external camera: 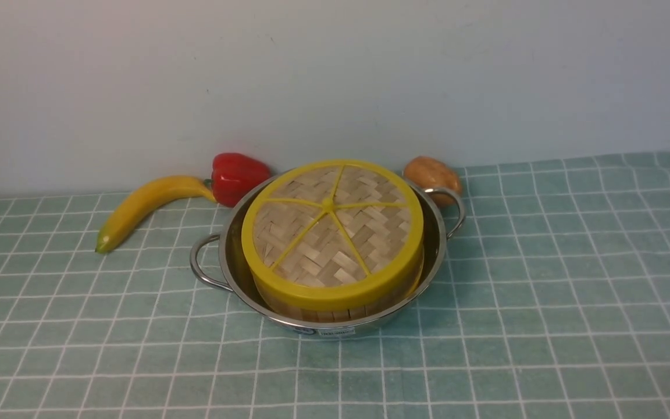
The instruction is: Place the steamer in the pot on the blue tablecloth, and put the lid on the steamer.
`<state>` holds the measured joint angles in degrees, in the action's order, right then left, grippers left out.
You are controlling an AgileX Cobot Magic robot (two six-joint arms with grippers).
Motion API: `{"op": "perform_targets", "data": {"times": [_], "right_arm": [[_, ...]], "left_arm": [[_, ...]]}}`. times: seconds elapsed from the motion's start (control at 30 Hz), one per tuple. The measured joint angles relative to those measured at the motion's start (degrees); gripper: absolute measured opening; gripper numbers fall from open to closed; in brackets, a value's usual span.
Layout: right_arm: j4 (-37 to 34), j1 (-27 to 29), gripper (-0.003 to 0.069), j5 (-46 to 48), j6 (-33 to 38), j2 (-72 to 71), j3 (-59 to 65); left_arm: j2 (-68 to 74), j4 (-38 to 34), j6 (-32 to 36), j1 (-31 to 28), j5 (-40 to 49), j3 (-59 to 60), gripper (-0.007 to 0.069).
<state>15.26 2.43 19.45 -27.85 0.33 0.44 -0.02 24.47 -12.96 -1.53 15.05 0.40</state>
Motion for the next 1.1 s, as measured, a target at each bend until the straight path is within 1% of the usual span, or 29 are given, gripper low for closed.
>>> {"op": "perform_targets", "data": {"times": [1.1], "right_arm": [[-0.2, 0.0, 0.0240, -0.6, -0.2, 0.0, 0.1]], "left_arm": [[0.0, 0.0, 0.0, 0.0, -0.1, 0.0, 0.0162]]}}
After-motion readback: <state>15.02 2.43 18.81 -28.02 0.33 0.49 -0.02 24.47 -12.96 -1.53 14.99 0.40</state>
